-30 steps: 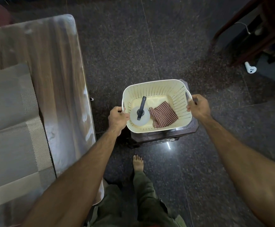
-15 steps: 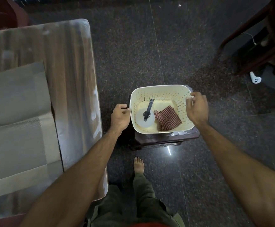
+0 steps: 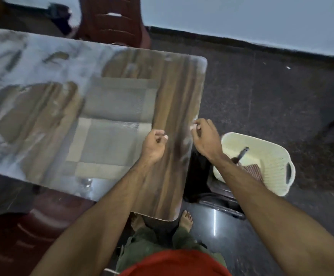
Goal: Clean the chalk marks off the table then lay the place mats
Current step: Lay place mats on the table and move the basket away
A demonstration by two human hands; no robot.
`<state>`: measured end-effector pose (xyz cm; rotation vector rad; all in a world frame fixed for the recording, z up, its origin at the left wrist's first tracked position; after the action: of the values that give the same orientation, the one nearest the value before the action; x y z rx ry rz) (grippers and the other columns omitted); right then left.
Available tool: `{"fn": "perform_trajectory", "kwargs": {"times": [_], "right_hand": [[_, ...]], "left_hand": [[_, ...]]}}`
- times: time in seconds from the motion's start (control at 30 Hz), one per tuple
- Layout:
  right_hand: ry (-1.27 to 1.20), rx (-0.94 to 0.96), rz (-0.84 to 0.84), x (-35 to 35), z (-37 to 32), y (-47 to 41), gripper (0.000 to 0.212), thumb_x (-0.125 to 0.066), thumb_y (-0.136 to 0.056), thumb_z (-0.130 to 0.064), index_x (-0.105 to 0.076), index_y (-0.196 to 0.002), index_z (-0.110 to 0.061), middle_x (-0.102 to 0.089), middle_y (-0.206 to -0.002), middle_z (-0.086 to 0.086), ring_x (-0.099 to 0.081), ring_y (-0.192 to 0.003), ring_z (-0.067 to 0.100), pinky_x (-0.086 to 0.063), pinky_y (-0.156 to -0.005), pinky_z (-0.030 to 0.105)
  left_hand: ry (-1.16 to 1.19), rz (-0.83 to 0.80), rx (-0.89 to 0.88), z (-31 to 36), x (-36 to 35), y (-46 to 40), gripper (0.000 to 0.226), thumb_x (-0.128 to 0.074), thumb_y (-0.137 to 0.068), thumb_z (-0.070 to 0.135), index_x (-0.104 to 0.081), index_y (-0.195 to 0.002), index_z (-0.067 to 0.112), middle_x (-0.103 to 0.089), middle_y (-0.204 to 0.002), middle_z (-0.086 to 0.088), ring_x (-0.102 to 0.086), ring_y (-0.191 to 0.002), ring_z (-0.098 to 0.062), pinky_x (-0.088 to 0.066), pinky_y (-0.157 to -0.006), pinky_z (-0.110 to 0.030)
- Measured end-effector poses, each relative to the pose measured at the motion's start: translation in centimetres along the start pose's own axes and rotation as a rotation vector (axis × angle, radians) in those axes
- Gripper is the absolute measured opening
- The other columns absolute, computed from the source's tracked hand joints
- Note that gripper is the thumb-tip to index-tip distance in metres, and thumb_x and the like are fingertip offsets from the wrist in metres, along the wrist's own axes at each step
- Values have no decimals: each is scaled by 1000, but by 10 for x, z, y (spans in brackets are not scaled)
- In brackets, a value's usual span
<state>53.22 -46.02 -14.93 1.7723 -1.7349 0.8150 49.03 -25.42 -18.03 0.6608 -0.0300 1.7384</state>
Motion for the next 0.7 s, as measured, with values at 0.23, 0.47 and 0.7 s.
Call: {"fn": "perform_trajectory", "kwargs": {"times": [0.23, 0.47, 0.7], "right_hand": [[83, 207, -248, -107, -125, -2, 29, -57, -94, -24, -59, -120, -11, -58, -113, 11, -56, -109, 30, -44, -95, 39], [267, 263, -479, -193, -160, 19, 43, -52, -98, -30, -49, -135, -6, -51, -132, 14, -49, -121, 30, -40, -104, 42], [477, 253, -539, -234, -146, 45, 55, -46, -100, -39, -33, -148, -15, -24, -155, 11, -27, -141, 29, -31, -113, 44]], "left_hand": [[71, 170, 105, -62, 136, 1, 25, -59, -94, 14, -58, -117, 4, -62, -101, -6, -59, -90, -18, -47, -85, -27], [-35, 255, 200, -124, 218, -4, 30, -61, -94, 16, -53, -121, 5, -62, -105, -8, -59, -93, -18, -41, -77, -22], [-256, 287, 293, -179, 266, -8, 52, -64, -87, 22, -46, -135, 7, -52, -129, -17, -58, -112, -32, -48, -96, -46]]}}
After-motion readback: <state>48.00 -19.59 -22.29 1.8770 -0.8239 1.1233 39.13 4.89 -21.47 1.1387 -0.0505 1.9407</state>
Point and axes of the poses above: each hand's wrist, its own y-axis away from the middle knuckle, its own x-axis out of the back of the hand, z = x × y, the point moved 10 cm from there along -y, towards the middle knuckle
